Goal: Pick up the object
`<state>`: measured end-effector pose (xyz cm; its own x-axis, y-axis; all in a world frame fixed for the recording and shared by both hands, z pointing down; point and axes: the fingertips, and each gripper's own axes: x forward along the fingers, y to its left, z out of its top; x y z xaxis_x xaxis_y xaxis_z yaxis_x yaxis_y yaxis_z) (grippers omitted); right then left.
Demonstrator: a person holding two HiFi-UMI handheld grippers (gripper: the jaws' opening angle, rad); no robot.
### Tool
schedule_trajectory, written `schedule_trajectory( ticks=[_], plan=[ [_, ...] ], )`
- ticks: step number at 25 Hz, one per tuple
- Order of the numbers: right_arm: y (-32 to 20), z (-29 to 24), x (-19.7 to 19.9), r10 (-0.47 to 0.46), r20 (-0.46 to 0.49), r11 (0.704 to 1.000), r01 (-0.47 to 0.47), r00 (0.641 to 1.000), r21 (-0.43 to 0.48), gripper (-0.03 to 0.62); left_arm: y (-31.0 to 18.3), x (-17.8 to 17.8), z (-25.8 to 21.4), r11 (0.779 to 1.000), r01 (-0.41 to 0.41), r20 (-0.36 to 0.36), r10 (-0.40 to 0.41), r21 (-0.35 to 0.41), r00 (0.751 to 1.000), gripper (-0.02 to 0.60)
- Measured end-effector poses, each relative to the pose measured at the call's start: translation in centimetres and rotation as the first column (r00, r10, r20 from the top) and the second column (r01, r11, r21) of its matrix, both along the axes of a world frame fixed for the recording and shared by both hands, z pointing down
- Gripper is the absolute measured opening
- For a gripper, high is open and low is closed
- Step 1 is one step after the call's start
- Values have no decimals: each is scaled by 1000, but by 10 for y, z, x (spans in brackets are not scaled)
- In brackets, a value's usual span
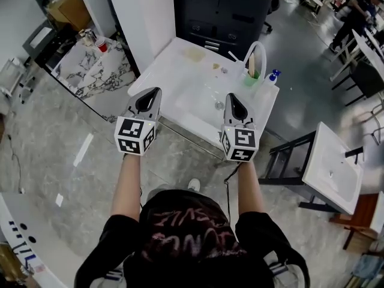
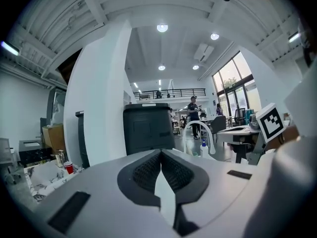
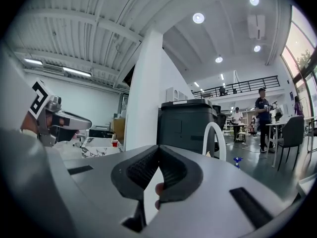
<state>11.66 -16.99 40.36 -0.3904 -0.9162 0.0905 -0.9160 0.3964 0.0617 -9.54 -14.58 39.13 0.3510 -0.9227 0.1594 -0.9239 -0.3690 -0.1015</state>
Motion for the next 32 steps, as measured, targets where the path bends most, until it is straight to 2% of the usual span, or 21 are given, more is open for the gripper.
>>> schedule_trajectory(
  ticks=[10,21,28,32],
  plan=[
    [-62,6,-6,-18,13,1000,18,1000,-13,15,-66,6,2,1000,-15,6,15,0,1000,17],
    [-163,17,-16,85,-6,996,-85,996,-13,14,-190,1,24,991,-129,-26,128,-23,991,17],
    [-222,27,-30,195,6,980,-195,981,-33,14,-270,-11,43,970,-237,-64,233,-59,970,17],
    [-249,30,-33,262,-6,964,-262,965,-45,15,-309,-10,58,945,-315,-94,307,-90,947,17]
  ],
)
